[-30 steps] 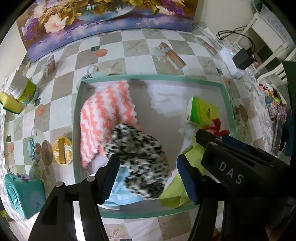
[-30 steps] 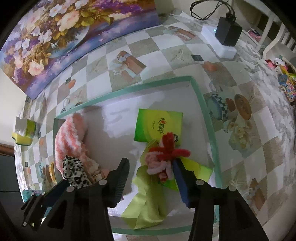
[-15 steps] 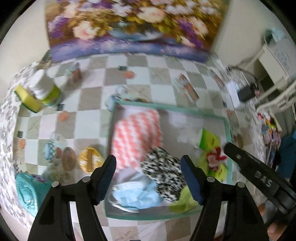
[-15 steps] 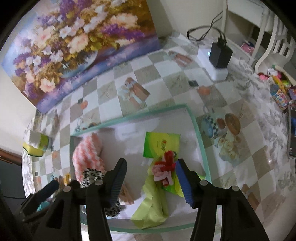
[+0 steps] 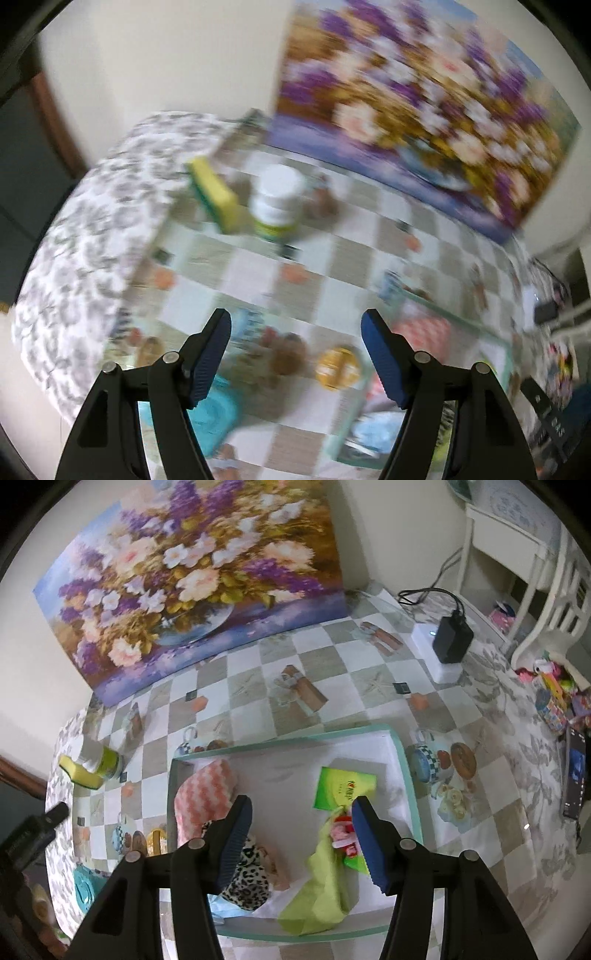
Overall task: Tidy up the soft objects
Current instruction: 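Move both open tools back toward the sponge and yellow packet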
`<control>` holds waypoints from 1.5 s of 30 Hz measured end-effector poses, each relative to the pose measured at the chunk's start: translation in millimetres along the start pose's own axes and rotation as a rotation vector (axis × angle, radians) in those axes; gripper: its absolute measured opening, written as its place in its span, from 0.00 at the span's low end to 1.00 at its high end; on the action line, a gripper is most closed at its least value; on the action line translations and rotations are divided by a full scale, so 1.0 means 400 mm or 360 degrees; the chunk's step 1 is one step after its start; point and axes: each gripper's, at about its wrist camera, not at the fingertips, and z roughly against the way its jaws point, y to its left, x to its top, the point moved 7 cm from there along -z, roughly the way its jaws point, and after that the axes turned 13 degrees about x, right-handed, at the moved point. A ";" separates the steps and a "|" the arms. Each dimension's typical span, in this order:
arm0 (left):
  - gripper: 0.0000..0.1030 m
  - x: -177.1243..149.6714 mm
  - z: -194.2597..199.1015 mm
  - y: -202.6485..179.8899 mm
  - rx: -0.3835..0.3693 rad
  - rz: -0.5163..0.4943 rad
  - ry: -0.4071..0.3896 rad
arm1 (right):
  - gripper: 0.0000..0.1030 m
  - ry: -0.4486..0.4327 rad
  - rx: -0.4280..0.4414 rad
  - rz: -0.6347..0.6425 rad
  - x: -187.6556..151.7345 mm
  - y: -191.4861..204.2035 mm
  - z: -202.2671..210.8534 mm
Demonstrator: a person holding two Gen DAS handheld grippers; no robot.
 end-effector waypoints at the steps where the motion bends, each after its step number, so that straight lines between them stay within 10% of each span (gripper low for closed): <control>1: 0.72 0.008 -0.004 0.031 0.0039 0.0031 -0.0011 | 0.58 0.0005 -0.0001 0.0016 -0.003 0.010 -0.003; 7: 0.90 0.035 -0.024 0.169 0.0217 0.0173 -0.0041 | 0.65 0.0060 -0.0001 0.0145 -0.026 0.103 -0.042; 25: 0.91 0.042 -0.087 0.380 0.0285 0.0358 0.0050 | 0.69 0.0271 0.0193 0.0488 -0.136 0.392 -0.193; 45: 0.91 -0.036 -0.298 0.295 0.0161 0.0205 0.0416 | 0.69 0.0443 0.0342 0.0726 -0.204 0.493 -0.393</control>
